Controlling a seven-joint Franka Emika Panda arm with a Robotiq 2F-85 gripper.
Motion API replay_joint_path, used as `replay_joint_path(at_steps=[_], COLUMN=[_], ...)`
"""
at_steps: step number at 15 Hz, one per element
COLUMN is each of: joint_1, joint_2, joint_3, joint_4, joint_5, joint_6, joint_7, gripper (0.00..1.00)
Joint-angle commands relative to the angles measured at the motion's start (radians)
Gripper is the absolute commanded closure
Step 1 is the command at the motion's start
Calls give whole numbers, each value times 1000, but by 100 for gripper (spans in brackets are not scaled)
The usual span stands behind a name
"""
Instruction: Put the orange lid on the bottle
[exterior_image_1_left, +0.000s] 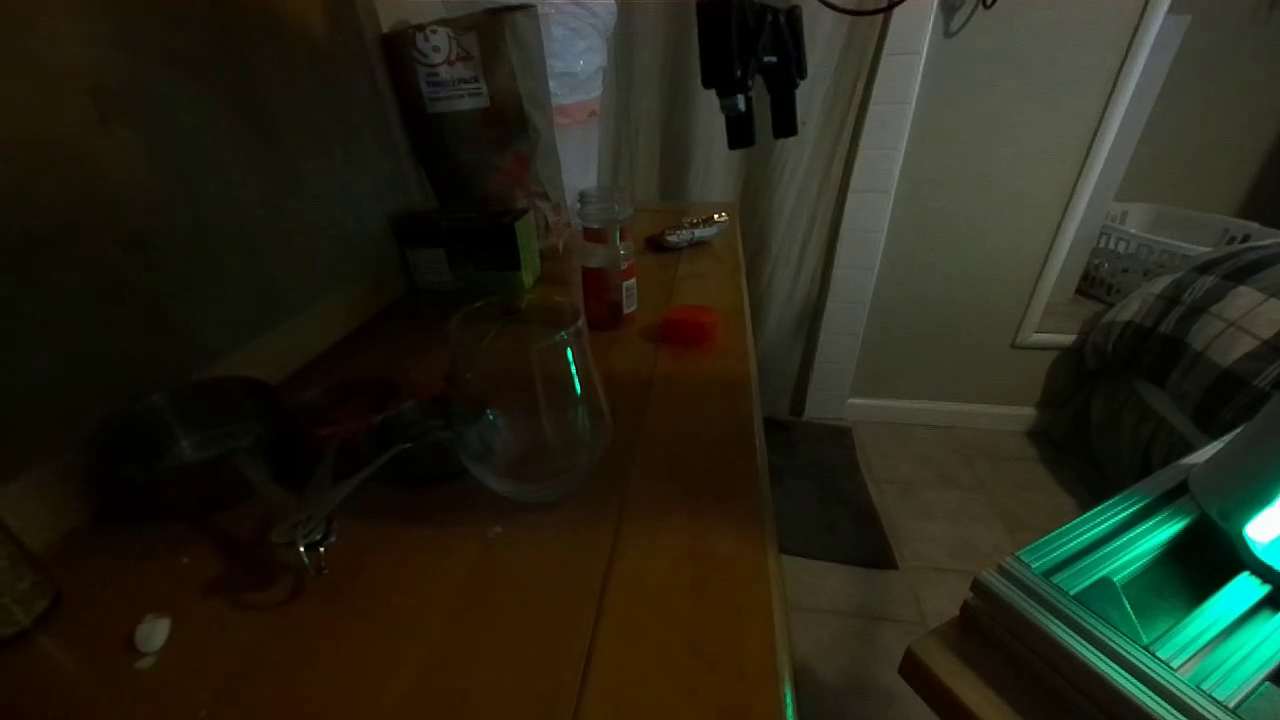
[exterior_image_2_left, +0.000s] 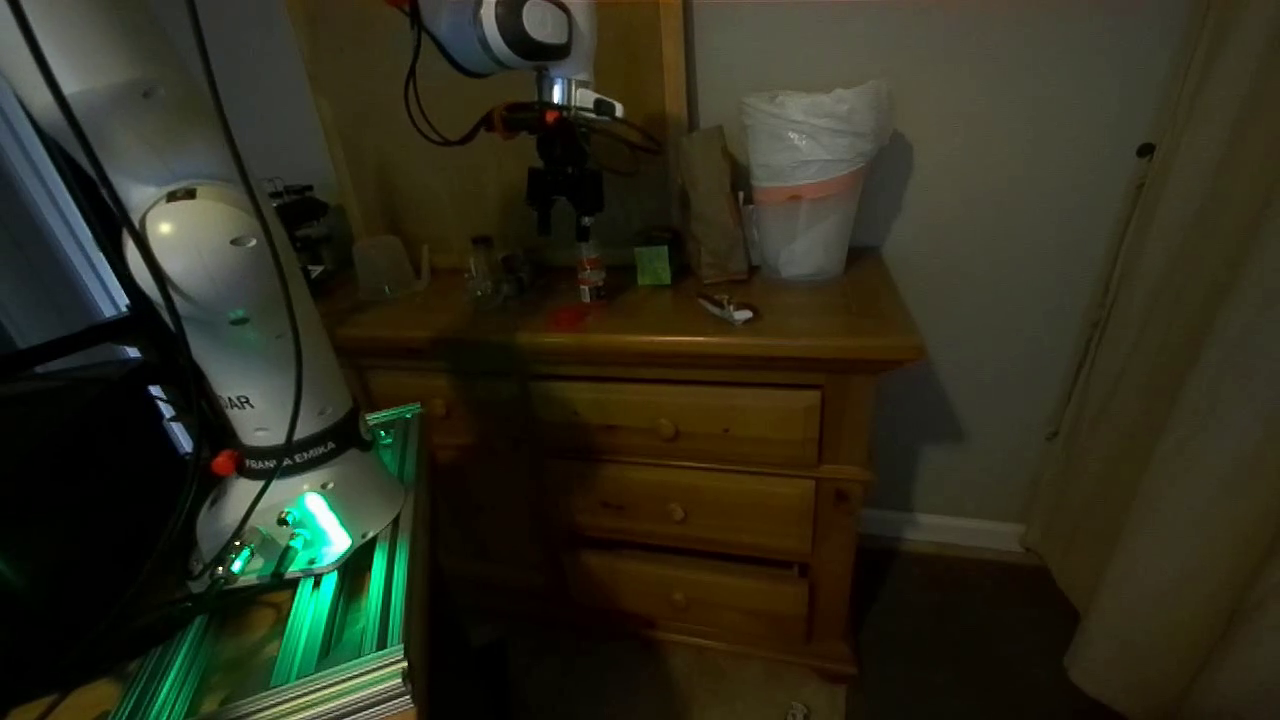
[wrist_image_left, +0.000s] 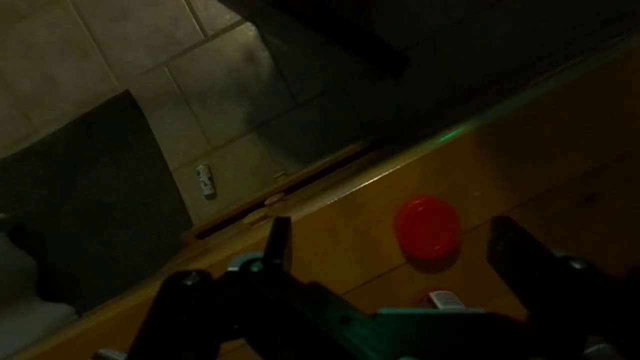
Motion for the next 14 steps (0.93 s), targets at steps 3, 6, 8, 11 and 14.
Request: replay_joint_path(at_steps=[3,6,8,11,14], joint_1=[-1,-4,23,54,84], joint_2=[0,0,2,-17,-34], joint_3=[-10,-13,2,33,47], joint_4=[3,4,-20,-98,-181], joint_5=[0,0,4,-40,-18], joint_6=[-3,-3,37,201,398], joint_7=[3,2,-92,-149,-202], gripper=[0,0,0,0,0])
